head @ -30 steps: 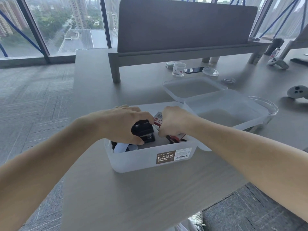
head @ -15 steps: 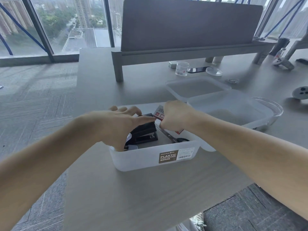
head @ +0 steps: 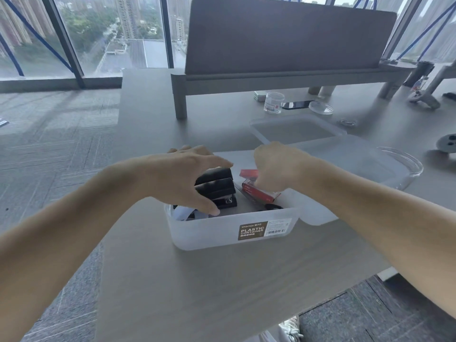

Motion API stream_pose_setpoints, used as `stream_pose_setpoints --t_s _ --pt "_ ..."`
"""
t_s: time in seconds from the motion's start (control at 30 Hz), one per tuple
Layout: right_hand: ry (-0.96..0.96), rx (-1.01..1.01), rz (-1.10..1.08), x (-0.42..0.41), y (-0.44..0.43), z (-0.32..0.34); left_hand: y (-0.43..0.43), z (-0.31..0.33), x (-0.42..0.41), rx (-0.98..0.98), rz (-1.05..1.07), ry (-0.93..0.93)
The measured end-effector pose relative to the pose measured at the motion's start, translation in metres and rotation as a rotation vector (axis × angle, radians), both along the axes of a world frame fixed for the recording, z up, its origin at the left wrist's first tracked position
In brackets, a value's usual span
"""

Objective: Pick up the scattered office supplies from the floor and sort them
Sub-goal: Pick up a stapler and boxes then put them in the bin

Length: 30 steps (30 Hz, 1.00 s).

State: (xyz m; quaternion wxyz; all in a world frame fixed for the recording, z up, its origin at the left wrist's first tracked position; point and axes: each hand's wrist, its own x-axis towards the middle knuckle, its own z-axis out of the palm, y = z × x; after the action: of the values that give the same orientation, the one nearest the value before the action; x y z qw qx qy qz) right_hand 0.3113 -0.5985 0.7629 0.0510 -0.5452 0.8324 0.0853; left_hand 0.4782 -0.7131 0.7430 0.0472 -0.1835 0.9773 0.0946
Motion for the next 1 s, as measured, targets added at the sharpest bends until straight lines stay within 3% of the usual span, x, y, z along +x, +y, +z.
stream_pose_setpoints --t_s 0.13,0.3,0.47,0.7,1.0 --pt "0.029 0.048 0.06 0.01 0.008 -0.011 0.001 0.003 0.004 0.02 0.026 0.217" --pt "0.024 0.189 0.042 0.005 0.006 -0.013 -0.002 -0.003 0.006 0.028 0.039 0.223" --pt "0.031 0.105 0.074 0.006 0.001 -0.026 -0.003 -0.006 0.004 0.058 0.049 0.236" --pt "-0.1 0.074 0.043 -0.002 -0.003 -0.028 -0.004 -0.011 0.001 0.071 0.037 0.29" --pt "0.207 0.008 0.017 0.014 -0.009 -0.034 -0.006 -0.018 0.0 0.089 0.039 0.314"
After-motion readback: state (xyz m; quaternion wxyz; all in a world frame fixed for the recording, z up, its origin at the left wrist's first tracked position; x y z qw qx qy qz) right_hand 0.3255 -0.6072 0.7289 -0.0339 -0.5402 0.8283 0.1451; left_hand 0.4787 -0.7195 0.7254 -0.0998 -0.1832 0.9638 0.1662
